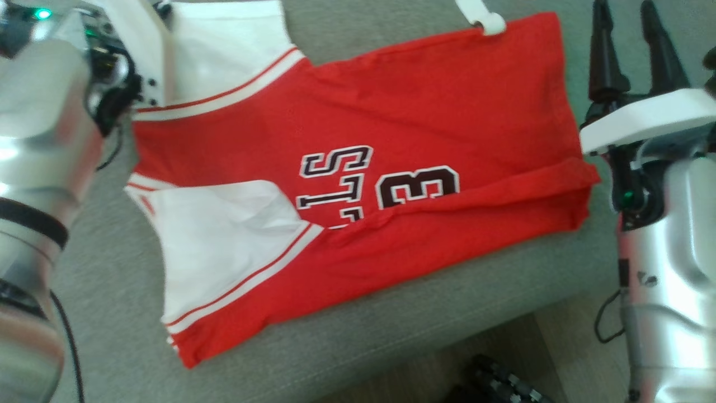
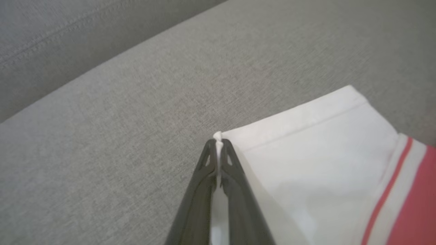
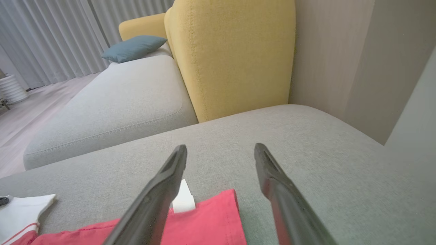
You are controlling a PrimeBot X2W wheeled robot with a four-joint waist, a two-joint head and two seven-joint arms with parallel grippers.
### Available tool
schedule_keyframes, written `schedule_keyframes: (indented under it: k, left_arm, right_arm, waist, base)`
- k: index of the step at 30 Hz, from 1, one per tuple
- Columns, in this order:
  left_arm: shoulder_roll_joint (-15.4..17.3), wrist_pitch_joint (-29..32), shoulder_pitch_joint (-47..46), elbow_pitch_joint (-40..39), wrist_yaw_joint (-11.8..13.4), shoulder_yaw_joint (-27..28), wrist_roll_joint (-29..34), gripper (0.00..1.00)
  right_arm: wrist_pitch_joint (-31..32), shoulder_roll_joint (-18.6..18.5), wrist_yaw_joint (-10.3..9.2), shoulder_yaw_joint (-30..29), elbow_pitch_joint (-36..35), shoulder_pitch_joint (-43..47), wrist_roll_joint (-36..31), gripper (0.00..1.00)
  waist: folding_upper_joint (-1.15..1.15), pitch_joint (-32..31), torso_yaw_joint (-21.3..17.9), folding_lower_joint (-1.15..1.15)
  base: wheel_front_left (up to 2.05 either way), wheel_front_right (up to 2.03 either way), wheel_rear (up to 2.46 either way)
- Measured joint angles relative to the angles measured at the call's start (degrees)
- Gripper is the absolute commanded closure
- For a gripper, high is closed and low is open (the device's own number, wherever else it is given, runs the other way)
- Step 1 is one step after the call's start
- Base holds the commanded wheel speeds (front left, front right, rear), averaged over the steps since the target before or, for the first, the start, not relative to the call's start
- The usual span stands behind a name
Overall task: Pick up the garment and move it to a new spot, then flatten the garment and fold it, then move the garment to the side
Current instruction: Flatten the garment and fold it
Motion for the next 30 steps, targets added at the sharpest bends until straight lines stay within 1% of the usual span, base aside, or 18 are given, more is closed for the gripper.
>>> schedule_keyframes:
  k: [6, 9, 12, 16, 21, 25, 30]
  left_arm:
    - [-3.2, -10.2, 0.9, -2.4, 0.1, 0.2, 0.7, 1.0]
    - [-4.5, -13.6, 2.0, -4.3, 0.6, 0.2, 0.7, 1.0]
    - [-4.8, -15.7, 3.2, -6.3, 0.7, -0.1, 1.1, 1.0]
    - [-4.7, -16.8, 5.4, -10.4, 1.1, -1.0, 1.2, 1.0]
    - [-3.6, -16.8, 8.2, -16.9, 2.8, -1.5, 1.3, 1.0]
    - [-1.7, -15.5, 10.1, -21.8, 4.4, -1.7, 1.3, 1.0]
    - [-0.2, -13.4, 11.7, -27.0, 6.2, -1.6, 0.2, 1.0]
  right_arm:
    - [1.5, -2.9, 0.0, -1.1, 5.0, -1.4, -1.4, 0.0]
    - [2.1, -4.3, 0.0, -2.0, 9.0, -2.2, -1.9, 0.0]
    - [3.4, -6.4, 0.0, -2.5, 13.0, -4.0, -1.9, 0.0]
    - [5.1, -9.0, 0.0, -2.8, 19.3, -5.9, -3.1, 0.0]
    - [6.7, -11.9, 0.0, -3.0, 26.3, -7.2, -4.9, 0.0]
    - [7.5, -12.7, 0.0, -4.3, 31.0, -9.4, -6.6, 0.0]
    - [7.5, -13.8, 0.0, -4.4, 35.3, -11.1, -7.9, 0.0]
  waist:
    - [0.0, -2.2, 4.1, 0.0]
    - [0.0, -3.4, 6.4, 0.0]
    - [0.0, -4.4, 8.8, 0.0]
    - [0.0, -5.5, 11.7, 0.0]
    - [0.0, -5.8, 14.6, 0.0]
    - [0.0, -5.4, 15.7, 0.0]
    - [0.0, -4.7, 16.2, 0.0]
  base:
    - [0.0, 0.0, 0.0]
    - [0.0, 0.0, 0.0]
    - [0.0, 0.0, 0.0]
    - [0.0, 0.0, 0.0]
    - [0.0, 0.0, 0.0]
    - [0.0, 0.0, 0.0]
    - [0.0, 0.0, 0.0]
